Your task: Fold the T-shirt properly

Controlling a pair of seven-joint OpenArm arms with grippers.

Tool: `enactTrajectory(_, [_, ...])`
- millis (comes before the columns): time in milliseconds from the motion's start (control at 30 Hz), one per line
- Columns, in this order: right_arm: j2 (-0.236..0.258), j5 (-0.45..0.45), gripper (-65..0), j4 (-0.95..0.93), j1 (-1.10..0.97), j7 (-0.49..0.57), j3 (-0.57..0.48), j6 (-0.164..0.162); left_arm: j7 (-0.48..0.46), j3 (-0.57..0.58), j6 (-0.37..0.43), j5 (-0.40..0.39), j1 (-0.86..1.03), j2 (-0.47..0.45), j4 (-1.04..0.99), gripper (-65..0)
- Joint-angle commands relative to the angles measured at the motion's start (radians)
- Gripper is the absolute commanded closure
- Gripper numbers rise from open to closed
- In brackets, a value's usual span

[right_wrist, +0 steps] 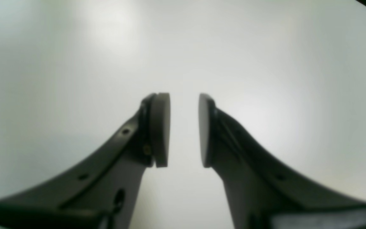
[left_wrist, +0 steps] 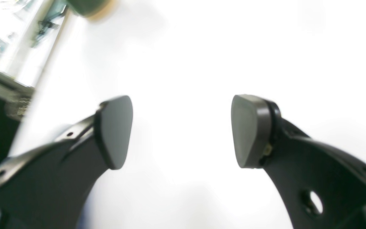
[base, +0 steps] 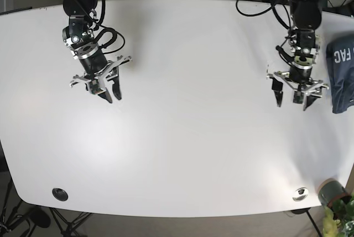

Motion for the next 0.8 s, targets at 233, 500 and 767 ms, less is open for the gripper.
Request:
enactTrajectory(233, [0.003,0.021,-14.4,0.008,-0.084,0.108,0.117,0.011,-0.029,0.033,0.008,0.038,0.134,0.165,0.191,-43.9])
enactTrajectory(500, [0.003,0.026,-14.4,0.097,-0.213,0.108,0.126,0.013,-0.029,0.076,0.011,0.038,0.258,0.243,0.256,-43.9])
enactTrajectory(767, [0.005,0.168,-14.4,0.174,-0.371,0.106,0.126,0.013,-0.023,0.076,0.009,0.032,0.431,0.277,0.334,-43.9])
